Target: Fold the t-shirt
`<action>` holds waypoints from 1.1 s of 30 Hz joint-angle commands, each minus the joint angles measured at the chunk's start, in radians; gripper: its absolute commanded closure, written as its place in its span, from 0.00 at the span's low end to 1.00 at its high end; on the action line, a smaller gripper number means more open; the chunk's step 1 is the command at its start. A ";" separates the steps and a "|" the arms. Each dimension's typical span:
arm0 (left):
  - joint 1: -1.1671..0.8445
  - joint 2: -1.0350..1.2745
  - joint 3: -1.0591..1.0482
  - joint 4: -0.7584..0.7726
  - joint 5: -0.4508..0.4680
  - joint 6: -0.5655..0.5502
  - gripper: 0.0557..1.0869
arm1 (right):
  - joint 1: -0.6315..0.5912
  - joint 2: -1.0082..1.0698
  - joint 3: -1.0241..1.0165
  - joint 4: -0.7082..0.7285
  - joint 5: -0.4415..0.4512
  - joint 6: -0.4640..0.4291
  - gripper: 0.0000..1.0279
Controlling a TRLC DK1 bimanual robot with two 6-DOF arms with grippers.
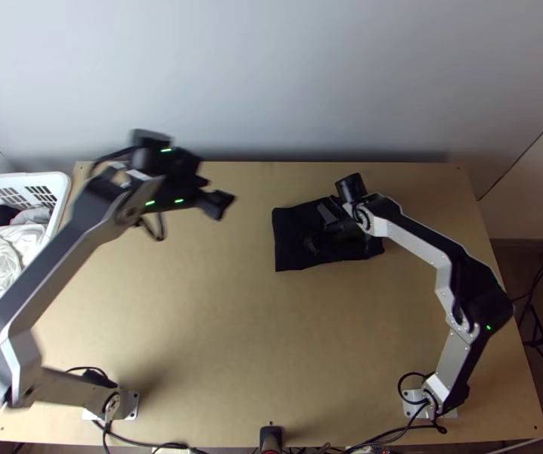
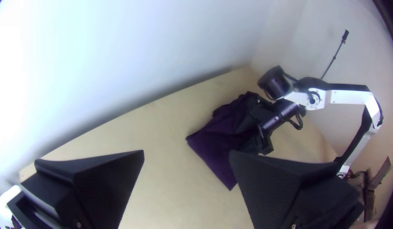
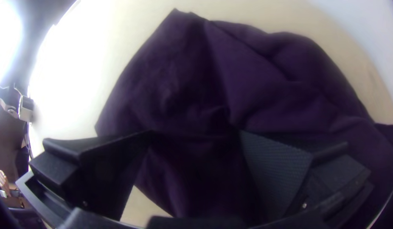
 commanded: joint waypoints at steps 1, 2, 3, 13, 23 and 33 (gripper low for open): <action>0.141 -0.393 -0.292 -0.003 -0.043 0.006 0.05 | -0.014 0.115 0.025 0.019 0.036 -0.009 0.07; 0.167 -0.440 -0.329 -0.006 -0.043 0.006 0.05 | -0.019 0.123 0.031 0.025 0.045 -0.016 0.07; 0.190 -0.483 -0.359 -0.014 -0.043 0.008 0.05 | -0.028 0.135 0.039 0.031 0.053 -0.020 0.07; 0.395 -0.710 -0.528 -0.101 -0.041 0.083 0.05 | -0.168 0.149 0.132 0.039 0.111 0.038 0.07; 0.474 -0.814 -0.634 -0.113 -0.043 0.107 0.05 | -0.401 0.146 0.147 0.034 0.132 0.047 0.07; 0.552 -0.960 -0.761 -0.098 -0.043 0.130 0.05 | -0.613 0.178 0.192 0.059 0.195 0.092 0.07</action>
